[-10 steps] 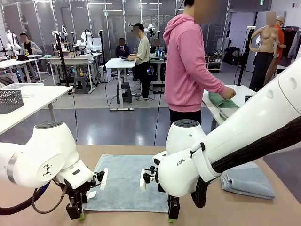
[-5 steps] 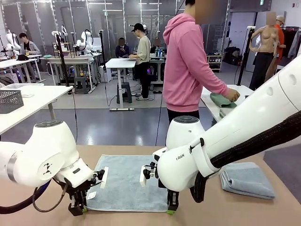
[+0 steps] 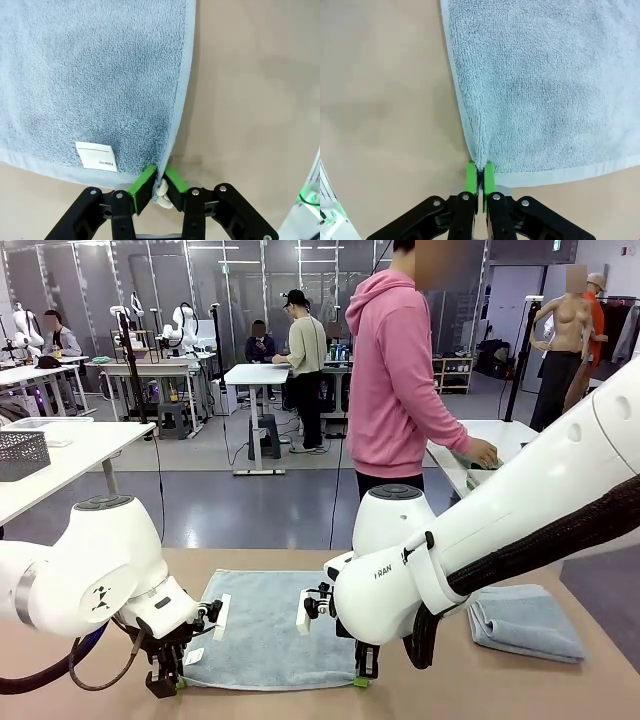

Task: Fold the towels and place them in the basket.
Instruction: When a person lays out a Towel with hook on the table, fold it in half twice.

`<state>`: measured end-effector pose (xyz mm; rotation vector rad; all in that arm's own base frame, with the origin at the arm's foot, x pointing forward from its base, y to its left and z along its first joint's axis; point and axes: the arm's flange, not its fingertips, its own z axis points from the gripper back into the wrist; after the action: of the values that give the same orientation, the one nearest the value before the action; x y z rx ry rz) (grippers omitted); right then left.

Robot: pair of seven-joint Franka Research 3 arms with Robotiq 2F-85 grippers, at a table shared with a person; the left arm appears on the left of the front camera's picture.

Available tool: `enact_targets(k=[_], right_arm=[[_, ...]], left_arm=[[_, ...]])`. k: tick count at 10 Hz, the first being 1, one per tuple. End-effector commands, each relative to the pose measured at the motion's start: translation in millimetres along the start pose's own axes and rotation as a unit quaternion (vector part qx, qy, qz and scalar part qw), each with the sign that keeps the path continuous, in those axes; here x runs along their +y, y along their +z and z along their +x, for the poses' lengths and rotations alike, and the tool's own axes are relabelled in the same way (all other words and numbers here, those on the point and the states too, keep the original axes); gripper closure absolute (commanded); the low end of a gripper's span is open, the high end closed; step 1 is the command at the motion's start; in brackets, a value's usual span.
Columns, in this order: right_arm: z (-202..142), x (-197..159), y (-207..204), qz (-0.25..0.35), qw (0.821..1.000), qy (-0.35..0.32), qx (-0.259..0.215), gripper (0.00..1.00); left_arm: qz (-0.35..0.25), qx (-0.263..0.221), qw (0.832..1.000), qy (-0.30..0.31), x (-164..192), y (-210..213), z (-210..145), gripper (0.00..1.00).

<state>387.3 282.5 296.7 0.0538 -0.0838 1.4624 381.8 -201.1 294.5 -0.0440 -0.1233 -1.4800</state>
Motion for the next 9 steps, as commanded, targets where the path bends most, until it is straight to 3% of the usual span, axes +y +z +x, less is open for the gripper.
enact_targets(k=[1,4,9], right_arm=[[0.2,7.3,7.7,0.01,1.0,0.001,0.005,1.0],[-2.5,25.8,56.7,0.001,1.0,0.017,0.004,1.0],[-1.7,24.4,124.5,-0.066,0.998,0.011,-0.023,1.0]], left_arm=[[0.001,-0.015,1.0,0.001,-60.3,-1.3,-36.5,1.0],[0.017,-0.064,0.998,0.021,-82.2,61.7,-26.9,1.0],[0.08,-0.074,0.994,-0.009,-76.1,135.3,2.4,1.0]])
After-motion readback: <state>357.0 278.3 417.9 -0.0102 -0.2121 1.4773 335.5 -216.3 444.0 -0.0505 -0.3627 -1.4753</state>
